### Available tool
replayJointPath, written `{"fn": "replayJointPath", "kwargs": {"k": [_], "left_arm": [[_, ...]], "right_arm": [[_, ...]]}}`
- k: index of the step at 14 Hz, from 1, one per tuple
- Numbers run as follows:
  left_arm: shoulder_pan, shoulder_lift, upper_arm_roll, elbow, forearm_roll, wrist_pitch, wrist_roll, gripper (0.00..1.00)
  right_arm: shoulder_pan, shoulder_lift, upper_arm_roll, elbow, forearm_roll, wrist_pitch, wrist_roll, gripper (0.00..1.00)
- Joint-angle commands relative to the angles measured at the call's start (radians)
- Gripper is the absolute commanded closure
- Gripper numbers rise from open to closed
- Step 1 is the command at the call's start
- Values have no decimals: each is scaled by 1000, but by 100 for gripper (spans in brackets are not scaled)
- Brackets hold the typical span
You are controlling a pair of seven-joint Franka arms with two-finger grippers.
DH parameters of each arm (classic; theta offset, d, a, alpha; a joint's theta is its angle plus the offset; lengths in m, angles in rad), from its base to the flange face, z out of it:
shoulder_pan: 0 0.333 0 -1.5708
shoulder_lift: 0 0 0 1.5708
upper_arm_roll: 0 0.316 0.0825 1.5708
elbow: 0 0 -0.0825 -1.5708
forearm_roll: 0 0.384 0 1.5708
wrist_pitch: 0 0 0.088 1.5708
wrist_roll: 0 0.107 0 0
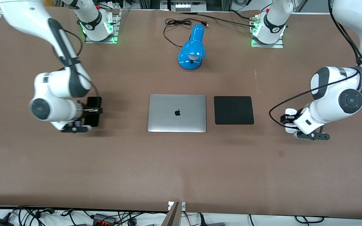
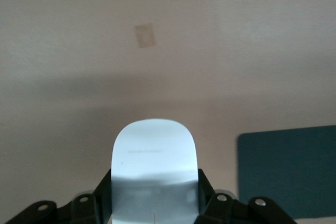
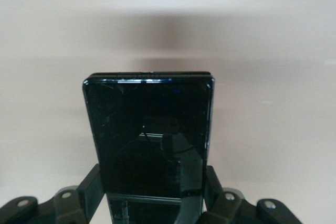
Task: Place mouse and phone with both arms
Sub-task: 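Carry the phone toward the laptop while the left gripper carries the mouse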
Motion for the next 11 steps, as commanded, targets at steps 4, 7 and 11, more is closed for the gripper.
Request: {"fn": "replayJointPath", "kwargs": {"k": [4,7,11], "left_arm": [[0,-29,-128,7,17,-78,-148,53],[-3,-26,-201,-15,19,-69,-254,53],[-52,-26,-220,-119,20,38,-340,53]], "right_arm": [[98,84,-8,17,102,114,52,85],[167,109,-8,16,101,151,129,85],[210,137,-8,16,94,179,183,85]]}}
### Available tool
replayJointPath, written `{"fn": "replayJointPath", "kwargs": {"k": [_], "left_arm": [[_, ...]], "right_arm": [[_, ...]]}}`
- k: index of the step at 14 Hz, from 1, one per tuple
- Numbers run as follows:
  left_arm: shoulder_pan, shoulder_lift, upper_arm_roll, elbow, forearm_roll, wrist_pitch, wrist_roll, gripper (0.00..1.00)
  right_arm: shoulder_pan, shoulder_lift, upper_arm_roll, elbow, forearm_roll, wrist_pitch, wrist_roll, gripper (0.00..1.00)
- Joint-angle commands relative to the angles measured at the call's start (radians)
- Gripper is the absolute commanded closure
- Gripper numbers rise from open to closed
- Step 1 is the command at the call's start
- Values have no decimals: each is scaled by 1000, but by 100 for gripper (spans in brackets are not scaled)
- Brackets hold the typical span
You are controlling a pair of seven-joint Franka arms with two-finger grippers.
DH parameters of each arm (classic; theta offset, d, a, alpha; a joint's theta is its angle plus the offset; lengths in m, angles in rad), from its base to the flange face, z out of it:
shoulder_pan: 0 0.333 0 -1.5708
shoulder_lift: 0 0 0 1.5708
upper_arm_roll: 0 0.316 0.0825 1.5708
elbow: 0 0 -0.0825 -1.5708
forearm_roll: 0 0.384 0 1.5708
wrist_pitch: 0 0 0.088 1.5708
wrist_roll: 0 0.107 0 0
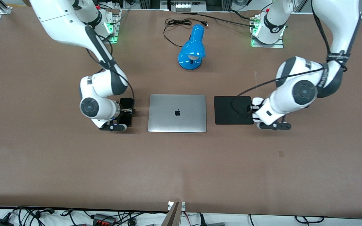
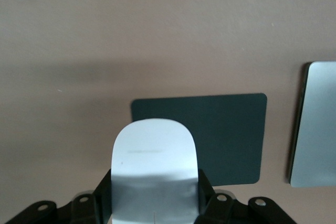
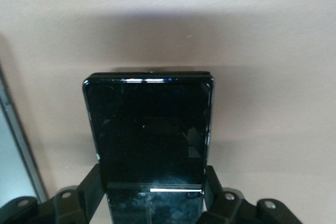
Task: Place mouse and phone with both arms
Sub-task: 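Carry the phone toward the laptop while the left gripper carries the mouse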
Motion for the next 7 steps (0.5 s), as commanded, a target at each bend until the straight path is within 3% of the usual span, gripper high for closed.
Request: {"fn": "replayJointPath", "kwargs": {"k": [1,7], "left_arm": [[-45,-18,-7,-108,22,117,-103,54],[-114,9,-9,-297,267,417,-358,53]], "right_arm": [[30,17,-8,15,12,5,23,85],[64,33,-8,17,13,28,23,85]]}}
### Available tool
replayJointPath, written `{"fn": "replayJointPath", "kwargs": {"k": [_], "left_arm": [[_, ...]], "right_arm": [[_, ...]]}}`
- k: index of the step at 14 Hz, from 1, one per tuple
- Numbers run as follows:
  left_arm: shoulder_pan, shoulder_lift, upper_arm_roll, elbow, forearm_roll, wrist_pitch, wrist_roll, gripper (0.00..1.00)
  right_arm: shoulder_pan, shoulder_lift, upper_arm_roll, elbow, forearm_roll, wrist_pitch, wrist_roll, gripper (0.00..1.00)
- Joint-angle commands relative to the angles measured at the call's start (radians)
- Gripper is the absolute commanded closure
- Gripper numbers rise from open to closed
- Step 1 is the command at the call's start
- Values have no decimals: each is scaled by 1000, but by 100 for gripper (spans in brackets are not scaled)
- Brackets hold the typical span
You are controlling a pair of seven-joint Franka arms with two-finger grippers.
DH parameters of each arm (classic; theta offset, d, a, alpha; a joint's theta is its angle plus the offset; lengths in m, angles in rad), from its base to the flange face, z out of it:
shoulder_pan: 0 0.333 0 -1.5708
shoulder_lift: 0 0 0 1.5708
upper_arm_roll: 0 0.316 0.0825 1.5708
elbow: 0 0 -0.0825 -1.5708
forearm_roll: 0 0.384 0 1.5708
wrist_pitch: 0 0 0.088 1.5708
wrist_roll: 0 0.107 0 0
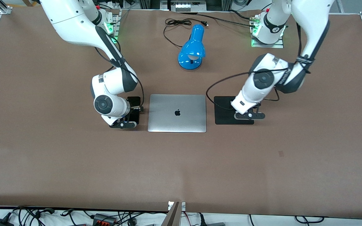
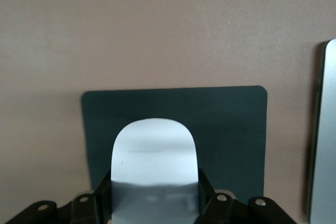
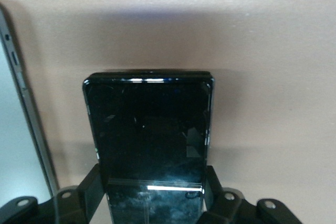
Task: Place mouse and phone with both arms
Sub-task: 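Carry the phone toward the laptop while the left gripper carries the mouse, then lower the phone beside the laptop while the left gripper lowers the mouse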
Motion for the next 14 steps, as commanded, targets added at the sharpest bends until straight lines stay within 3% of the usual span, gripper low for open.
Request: {"fn": "replayJointPath", "kwargs": {"k": [1,7,8,9,10,11,14], "left_arm": [[-11,10,-3,-58,82,87,-106,54],[-35,93,0,-79,326,173,-328,54],[-32,101,0,-79,373,173,-374,53],[-34,102,0,-79,401,173,-402,45],[-32,102,0,-78,414,173,-411,31],[-29,101,0,-76,414,173,-410,20],[-25,96,-1,-75,414,173,-410,10]], "right_arm": [[22,11,-8,16,7,5,8,85],[41,28,-8,16,4,33,4,85],[41,29,-8,16,5,33,7,71],[41,29,-8,18,14,35,8,6],[32,28,-10,21,11,33,7,0],[27,26,-10,38,11,27,5,0],[22,-7,-17,76,7,-7,-5,0]]}}
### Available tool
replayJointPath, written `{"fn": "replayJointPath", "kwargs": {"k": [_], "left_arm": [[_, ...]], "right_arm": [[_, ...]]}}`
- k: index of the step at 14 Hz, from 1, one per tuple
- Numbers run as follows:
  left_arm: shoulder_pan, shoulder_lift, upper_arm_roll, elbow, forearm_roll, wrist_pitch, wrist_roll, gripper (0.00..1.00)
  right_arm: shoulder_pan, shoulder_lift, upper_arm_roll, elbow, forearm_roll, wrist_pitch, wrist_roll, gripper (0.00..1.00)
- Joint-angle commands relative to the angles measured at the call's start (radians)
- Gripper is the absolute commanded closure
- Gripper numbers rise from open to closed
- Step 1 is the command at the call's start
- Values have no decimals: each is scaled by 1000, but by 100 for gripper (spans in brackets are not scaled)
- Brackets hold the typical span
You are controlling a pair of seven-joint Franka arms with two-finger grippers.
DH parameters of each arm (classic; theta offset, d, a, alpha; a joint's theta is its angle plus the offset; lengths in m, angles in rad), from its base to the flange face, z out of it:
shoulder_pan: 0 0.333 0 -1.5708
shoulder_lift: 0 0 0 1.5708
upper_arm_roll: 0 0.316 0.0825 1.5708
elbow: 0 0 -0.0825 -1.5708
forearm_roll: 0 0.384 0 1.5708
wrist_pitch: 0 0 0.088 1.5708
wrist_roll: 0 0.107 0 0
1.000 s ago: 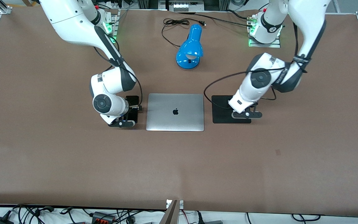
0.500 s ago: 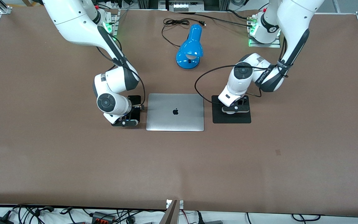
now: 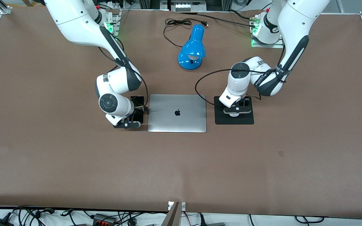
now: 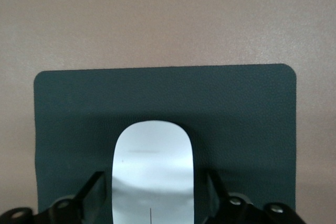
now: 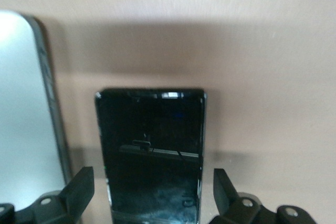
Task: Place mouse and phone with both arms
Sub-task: 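Lower the phone beside the laptop while the left gripper lowers the mouse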
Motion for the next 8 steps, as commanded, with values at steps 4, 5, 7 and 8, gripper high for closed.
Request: {"fn": "replayJointPath", "kwargs": {"k": [4,5,7,8], "left_arm": [[14,-62,-2,5,35,4,-25,0],[28,-88,-2,6,35,2,-16,0],[39,-120,-5,9,35,-2,-16,0],[41,-129,-4,17,35,-5,-15,0]], "right_arm": [[-27,-43,-36,203,3,-249,-38,0],[-39,-43,-38,257,3,-312,-47,0],[-83,-43,-39,364,2,-435,-56,0],[-103,-43,-38,409,4,-490,-56,0]]}}
